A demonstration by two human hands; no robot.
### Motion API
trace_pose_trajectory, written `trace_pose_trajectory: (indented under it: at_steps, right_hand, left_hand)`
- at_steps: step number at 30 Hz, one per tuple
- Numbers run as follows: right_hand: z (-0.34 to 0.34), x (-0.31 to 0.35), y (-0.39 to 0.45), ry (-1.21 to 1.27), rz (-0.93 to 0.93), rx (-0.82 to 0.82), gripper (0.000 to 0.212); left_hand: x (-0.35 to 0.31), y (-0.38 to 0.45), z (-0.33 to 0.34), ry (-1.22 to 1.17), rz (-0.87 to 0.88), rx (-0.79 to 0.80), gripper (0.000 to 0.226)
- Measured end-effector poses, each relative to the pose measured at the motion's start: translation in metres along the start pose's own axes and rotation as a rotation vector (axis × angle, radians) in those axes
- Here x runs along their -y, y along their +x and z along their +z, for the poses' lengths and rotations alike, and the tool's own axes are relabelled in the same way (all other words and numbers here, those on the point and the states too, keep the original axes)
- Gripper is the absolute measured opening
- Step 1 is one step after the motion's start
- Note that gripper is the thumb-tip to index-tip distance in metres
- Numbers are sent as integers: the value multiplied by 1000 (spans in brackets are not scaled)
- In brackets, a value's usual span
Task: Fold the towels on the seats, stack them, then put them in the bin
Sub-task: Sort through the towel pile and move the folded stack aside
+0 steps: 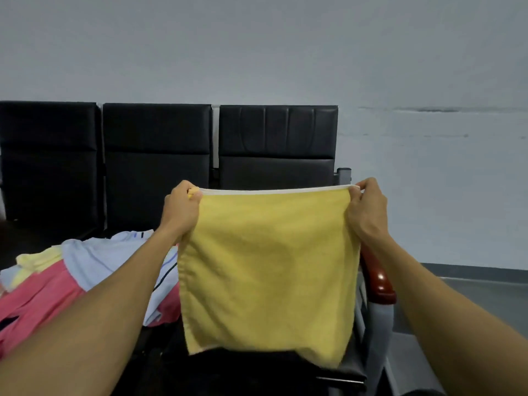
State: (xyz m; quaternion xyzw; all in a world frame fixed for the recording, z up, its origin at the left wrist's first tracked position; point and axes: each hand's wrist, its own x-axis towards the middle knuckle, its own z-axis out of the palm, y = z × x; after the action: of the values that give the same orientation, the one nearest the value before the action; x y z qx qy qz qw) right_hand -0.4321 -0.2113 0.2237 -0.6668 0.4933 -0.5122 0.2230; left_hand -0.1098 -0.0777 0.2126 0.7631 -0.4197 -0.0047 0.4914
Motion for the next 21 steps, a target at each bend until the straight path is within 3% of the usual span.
trace_pose_trajectory:
  at_steps: [12, 21]
  right_hand:
    - [108, -153, -12, -202, 160, 212, 15]
    - [137, -180, -40, -23, 325, 263, 17]
  left_hand:
    - [130, -11, 122, 145, -267, 152, 11]
    - [135, -32, 167, -15, -355, 161, 14]
